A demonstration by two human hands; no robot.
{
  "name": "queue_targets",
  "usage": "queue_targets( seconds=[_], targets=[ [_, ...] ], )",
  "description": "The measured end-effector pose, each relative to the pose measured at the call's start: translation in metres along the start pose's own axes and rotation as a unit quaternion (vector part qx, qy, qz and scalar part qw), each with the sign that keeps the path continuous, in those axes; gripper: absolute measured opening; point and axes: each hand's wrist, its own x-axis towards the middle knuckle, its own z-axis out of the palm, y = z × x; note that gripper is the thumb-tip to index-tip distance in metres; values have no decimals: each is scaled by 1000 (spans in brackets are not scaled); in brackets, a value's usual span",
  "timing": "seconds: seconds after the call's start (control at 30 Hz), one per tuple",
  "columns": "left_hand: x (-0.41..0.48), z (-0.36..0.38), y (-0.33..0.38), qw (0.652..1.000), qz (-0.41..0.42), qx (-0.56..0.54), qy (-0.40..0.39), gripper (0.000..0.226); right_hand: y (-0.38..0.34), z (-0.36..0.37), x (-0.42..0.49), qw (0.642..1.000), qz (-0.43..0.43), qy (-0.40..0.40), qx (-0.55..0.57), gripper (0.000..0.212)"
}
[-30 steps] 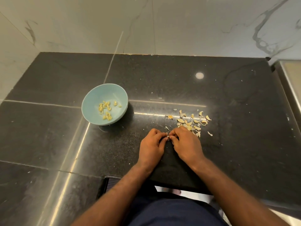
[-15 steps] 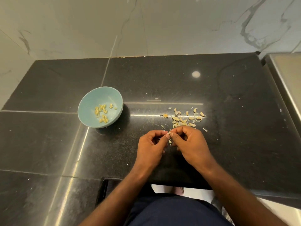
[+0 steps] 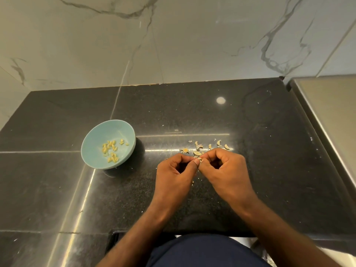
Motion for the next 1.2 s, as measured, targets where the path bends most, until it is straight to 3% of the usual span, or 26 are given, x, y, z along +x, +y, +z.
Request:
queue_targets(
  seconds=[0.4,0.8,0.93,1.1,1.2],
  targets=[
    [21,4,5,1000,10,-25,-7,8,4,-5,19,990,60,-14,124,2],
    [46,7,8,999,-24,-39,-17,7,9,-6,46,975,108,-16,192,11],
    [47,10,9,998,-37,-19,-43,8,10,-12,47,996,31,-18,76,6],
    [48,12,13,996,-51,-42,-51,26,6,-17,48,998,-17,-10,62,5],
    [49,15,13,998,-41,-18,-36,14,7,-16,48,999,-43,-3,30,8]
  ],
)
